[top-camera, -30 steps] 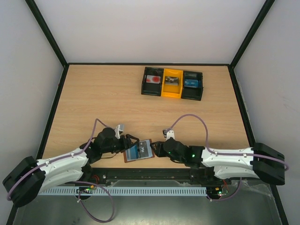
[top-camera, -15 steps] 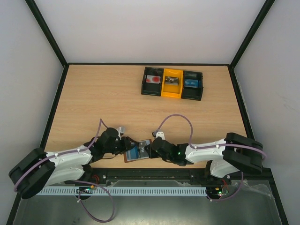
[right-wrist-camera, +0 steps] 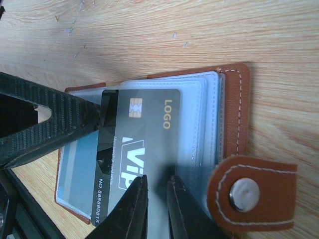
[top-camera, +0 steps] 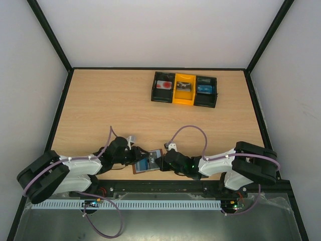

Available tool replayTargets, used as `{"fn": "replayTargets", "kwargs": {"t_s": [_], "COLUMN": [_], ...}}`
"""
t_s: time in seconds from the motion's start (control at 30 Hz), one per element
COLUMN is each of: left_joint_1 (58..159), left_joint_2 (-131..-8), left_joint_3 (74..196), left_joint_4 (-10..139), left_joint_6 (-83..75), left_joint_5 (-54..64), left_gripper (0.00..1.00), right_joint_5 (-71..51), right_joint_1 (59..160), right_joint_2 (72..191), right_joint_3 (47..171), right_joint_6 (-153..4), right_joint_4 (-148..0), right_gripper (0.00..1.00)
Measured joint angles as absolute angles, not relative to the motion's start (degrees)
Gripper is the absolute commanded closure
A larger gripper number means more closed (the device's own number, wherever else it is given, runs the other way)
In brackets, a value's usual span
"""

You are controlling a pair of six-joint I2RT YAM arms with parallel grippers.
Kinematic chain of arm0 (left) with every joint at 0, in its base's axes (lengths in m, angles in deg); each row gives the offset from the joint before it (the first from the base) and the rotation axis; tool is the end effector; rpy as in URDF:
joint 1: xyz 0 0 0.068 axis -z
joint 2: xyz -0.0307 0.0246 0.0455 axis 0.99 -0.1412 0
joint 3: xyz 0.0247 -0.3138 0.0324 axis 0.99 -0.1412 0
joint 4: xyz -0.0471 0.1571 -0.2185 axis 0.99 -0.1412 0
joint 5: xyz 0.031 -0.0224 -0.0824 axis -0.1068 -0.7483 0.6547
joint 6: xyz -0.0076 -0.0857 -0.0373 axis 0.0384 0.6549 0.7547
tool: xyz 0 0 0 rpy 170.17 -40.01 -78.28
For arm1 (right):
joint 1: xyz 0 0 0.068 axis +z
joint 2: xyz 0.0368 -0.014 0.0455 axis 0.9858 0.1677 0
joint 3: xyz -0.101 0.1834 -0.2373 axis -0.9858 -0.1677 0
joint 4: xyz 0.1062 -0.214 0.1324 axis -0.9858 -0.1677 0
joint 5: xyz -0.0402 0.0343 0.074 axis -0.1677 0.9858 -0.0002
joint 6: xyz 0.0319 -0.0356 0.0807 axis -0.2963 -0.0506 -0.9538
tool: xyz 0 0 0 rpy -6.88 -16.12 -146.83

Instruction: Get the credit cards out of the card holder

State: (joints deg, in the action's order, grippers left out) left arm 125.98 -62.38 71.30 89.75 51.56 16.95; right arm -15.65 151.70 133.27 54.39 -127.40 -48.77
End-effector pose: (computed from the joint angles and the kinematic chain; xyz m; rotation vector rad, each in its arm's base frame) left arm 0.1357 -0.1718 0.1261 -0.2479 2.4840 -1.3775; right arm 0.0876 0.2685 0.1244 -0.2738 2.5366 1.1597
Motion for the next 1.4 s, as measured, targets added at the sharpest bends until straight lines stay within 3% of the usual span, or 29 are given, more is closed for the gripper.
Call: {"fn": "replayTargets", "kwargs": {"t_s": [0.13,0.4,1.03,1.4], "left_joint_1": [126.4,127.0,126.9,125.8], "left_joint_2": [-64.8,-66.4,-59.0,-46.3], "left_joint_3": [71.3,71.3,71.1,71.1], "left_joint_4": [92.3,95.6,87.1,75.6], "left_joint_6": [52.2,53.4,51.8,50.1], "left_joint_5": [17.4,17.8,15.4,10.1], "left_gripper": [0.73,0.97,0.97,0.97], "right_joint_5": [-15.5,-15.3,-15.9,-17.2], "right_joint_1": [151.7,151.7,151.7,151.7], "right_joint_2": [133.3,133.8,134.5,134.4], "right_joint_3": [53.5,52.6,49.8,49.5], "right_joint_6": [-128.1,-128.7,-131.4,-133.1], "right_joint_4": [-47.1,-44.7,-38.9,-38.5], "right_gripper": [0.87,0.87,0.87,0.85]}}
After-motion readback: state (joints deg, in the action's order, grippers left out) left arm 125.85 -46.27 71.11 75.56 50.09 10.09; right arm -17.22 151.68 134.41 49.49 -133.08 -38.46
